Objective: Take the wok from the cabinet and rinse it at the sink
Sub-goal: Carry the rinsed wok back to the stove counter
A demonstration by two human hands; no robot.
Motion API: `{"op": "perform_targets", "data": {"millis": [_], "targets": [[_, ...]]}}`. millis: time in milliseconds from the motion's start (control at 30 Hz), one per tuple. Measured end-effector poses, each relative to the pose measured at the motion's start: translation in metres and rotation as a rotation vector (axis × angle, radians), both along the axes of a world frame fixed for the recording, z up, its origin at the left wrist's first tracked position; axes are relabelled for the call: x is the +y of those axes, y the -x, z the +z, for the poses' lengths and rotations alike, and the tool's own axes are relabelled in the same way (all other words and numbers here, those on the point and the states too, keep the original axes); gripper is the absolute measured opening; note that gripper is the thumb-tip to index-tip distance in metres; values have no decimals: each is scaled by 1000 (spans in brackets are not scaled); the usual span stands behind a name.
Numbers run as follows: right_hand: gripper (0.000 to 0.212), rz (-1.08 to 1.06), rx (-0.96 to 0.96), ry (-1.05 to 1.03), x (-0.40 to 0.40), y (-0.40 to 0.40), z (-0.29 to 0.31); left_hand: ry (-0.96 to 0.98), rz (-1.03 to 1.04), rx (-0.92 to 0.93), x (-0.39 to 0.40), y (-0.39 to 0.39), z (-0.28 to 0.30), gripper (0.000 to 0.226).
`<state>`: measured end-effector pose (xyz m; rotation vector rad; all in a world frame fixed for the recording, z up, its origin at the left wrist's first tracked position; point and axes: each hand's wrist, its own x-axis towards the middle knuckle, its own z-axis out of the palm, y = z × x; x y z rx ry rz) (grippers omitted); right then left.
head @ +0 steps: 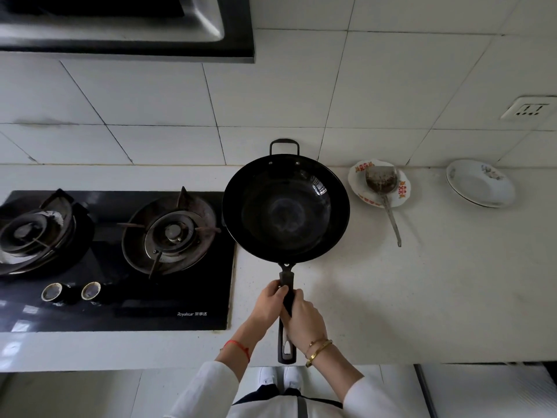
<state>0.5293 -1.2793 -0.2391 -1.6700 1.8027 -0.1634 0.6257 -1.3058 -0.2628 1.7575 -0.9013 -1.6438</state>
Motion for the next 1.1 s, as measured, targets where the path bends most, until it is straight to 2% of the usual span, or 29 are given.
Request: {"op": "perform_targets", "data": {"millis": [633,1000,1100], "targets": [[41,122,125,61,-1,9,1,60,-80,-118,5,2,5,29],[38,133,110,66,0,8,0,63,-115,-132,6,0,10,32],[35,115,21,52,-3,15,2,103,-165,-234,6,-5,9,32]]}}
